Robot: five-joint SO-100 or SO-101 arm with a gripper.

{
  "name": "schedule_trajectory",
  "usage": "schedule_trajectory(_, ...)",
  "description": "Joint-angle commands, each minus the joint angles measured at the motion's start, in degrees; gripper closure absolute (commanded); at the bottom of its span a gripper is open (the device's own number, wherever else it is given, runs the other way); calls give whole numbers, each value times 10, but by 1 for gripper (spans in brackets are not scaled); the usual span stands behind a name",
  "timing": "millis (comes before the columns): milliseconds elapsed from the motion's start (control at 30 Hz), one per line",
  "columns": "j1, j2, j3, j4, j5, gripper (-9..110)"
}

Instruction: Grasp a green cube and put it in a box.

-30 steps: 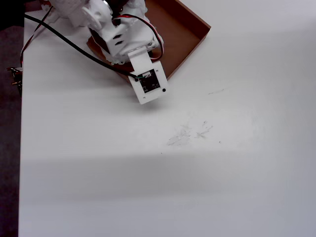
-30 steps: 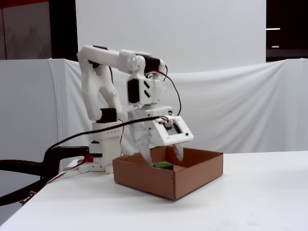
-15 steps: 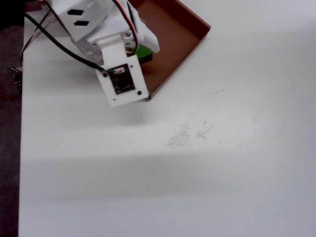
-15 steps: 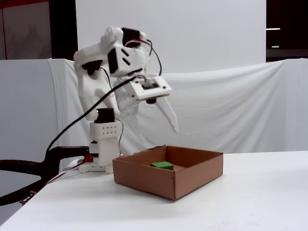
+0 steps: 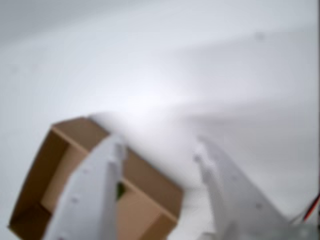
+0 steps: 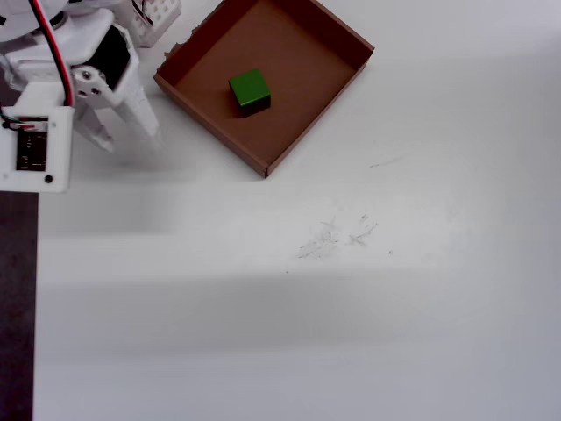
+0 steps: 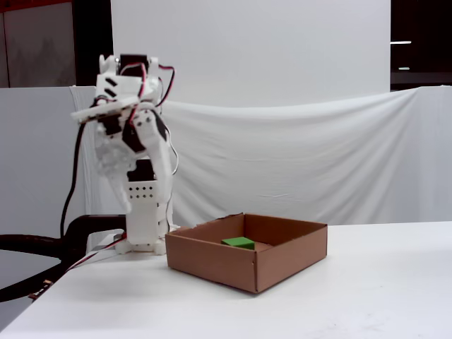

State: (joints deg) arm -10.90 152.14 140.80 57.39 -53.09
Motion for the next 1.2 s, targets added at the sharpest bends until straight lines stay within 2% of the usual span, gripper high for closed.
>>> schedule_trajectory(0,27,72,65,-30,-5,89)
schedule_trajectory(67,33,107,108,-24,-10,92)
schedule_trajectory(533,63,291,292,83,-62,92)
schedule_trajectory(667,67,301,294,136,-83,92)
schedule_trajectory(1033,71,302,295,136,-76,90)
schedule_trajectory(1100,73,302,295,132,-23,90)
schedule_trajectory(1167,80,302,295,132,-18,89)
